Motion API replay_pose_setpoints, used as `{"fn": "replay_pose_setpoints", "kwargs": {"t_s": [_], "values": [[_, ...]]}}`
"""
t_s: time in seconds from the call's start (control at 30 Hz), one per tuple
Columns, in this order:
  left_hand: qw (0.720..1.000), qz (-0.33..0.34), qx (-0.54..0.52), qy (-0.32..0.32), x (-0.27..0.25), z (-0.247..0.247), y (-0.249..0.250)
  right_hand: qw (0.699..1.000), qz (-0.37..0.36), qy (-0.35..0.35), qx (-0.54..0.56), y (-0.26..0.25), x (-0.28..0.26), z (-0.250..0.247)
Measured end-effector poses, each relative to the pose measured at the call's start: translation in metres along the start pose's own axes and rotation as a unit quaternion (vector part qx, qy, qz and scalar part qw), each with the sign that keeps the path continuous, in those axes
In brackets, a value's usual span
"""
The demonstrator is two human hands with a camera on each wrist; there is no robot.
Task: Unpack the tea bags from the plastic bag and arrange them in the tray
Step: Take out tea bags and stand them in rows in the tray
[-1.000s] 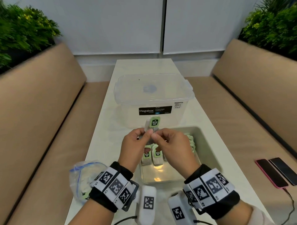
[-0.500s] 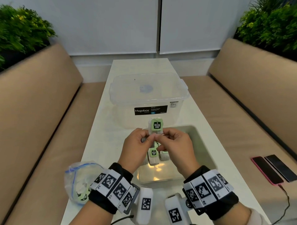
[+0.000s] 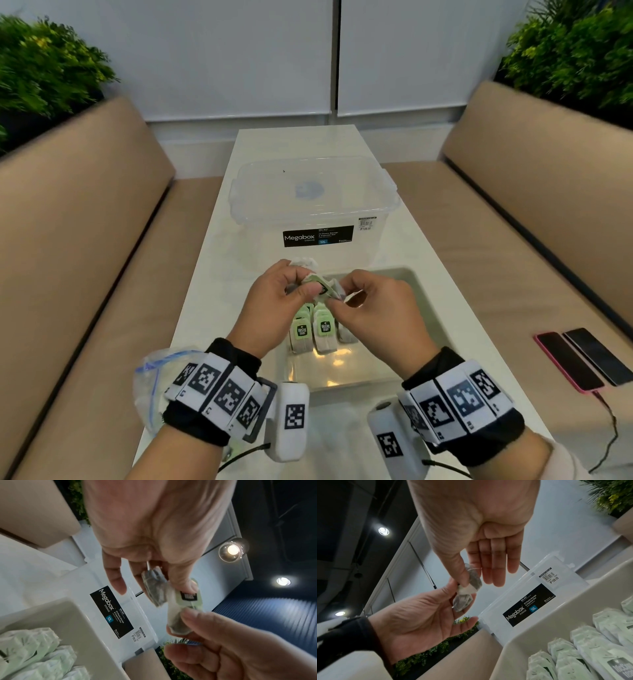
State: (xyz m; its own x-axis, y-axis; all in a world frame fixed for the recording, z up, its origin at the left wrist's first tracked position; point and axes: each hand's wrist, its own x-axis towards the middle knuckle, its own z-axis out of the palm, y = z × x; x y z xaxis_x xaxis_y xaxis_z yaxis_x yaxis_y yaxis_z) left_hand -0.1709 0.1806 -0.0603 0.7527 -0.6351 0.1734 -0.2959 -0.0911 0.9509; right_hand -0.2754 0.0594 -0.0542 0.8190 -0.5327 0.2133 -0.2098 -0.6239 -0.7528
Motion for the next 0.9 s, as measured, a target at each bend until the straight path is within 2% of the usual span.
{"fn": "replay_pose_setpoints", "kwargs": {"t_s": [0.13, 0.27, 0.33, 0.5, 0.67, 0.73, 0.83, 0.9], "values": [[0.998, -0.018, -0.025, -0.063, -0.001, -0.001, 0.002, 0.999, -0.009, -0.041, 0.01, 0.0, -0.001, -0.004], [0.999, -0.021, -0.035, -0.021, 0.001, 0.0, 0.0, 0.996, 0.022, -0.073, 0.049, 0.002, -0.002, -0.003], [0.998, -0.032, -0.051, 0.008, 0.002, 0.003, -0.001, 0.99, 0.049, -0.071, 0.116, 0.002, -0.003, -0.001], [0.989, -0.074, -0.125, 0.033, -0.001, 0.012, 0.001, 0.941, 0.099, -0.041, 0.32, 0.002, -0.006, 0.003], [0.986, -0.092, -0.135, 0.028, -0.002, 0.019, 0.005, 0.882, 0.118, 0.005, 0.456, 0.003, -0.003, 0.002], [0.986, -0.09, -0.14, 0.03, -0.003, 0.021, 0.005, 0.869, 0.122, 0.028, 0.478, 0.002, -0.002, 0.002], [0.986, -0.091, -0.132, 0.038, -0.003, 0.025, 0.004, 0.881, 0.113, 0.038, 0.458, 0.003, -0.002, 0.002], [0.99, -0.084, -0.103, 0.052, -0.001, 0.024, 0.004, 0.915, 0.105, 0.042, 0.389, 0.007, -0.004, 0.001]]}}
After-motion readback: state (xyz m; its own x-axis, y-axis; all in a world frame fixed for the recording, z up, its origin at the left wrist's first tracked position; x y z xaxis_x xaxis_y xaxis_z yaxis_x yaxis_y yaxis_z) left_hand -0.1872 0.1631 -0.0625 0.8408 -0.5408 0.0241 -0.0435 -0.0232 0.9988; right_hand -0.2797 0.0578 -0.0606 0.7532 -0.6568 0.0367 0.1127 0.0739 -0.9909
